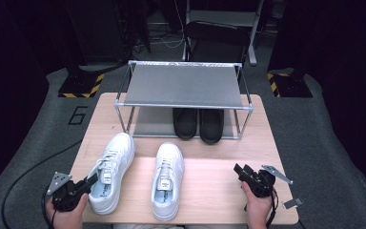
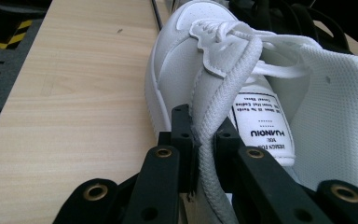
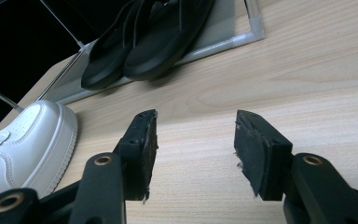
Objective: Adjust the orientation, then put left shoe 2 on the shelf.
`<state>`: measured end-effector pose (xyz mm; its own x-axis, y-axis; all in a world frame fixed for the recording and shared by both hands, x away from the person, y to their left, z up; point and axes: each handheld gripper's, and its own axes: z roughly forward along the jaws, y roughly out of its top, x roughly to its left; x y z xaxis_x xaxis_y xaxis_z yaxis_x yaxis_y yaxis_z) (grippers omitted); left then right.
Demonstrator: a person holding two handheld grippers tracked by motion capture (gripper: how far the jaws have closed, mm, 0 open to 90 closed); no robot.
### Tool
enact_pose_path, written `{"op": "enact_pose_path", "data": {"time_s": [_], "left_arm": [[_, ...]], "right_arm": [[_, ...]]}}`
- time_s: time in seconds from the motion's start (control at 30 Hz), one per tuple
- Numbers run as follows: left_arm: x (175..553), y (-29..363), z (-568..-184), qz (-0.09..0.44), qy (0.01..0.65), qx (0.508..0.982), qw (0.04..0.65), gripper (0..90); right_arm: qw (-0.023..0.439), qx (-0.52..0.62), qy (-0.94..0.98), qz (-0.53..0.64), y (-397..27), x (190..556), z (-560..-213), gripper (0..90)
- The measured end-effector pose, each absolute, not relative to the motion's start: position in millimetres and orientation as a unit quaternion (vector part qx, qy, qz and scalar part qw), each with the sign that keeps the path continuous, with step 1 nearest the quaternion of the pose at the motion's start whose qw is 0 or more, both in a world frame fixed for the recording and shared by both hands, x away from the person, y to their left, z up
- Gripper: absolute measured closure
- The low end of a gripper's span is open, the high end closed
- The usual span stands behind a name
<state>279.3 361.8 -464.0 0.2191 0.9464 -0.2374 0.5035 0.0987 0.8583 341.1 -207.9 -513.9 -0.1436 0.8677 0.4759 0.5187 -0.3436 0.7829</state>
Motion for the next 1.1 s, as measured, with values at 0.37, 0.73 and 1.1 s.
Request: {"op": "enact_pose_path", "data": {"time_s": [0.37,0.73,1.1], "left_arm": [[277,363,-441,0.241,0.567,0.618,0.487,83.0],[277,359,-426,0.247,0.557,0.618,0.497,83.0],[274,357,-410,0.271,0.541,0.597,0.527,83.0]], "right_arm": [[0.166,0.634,0.548,0.520,-208,342,-515,48.9],[0.162,0.637,0.545,0.521,-210,342,-517,48.9],[0.154,0.641,0.538,0.526,-212,342,-517,48.9]]}}
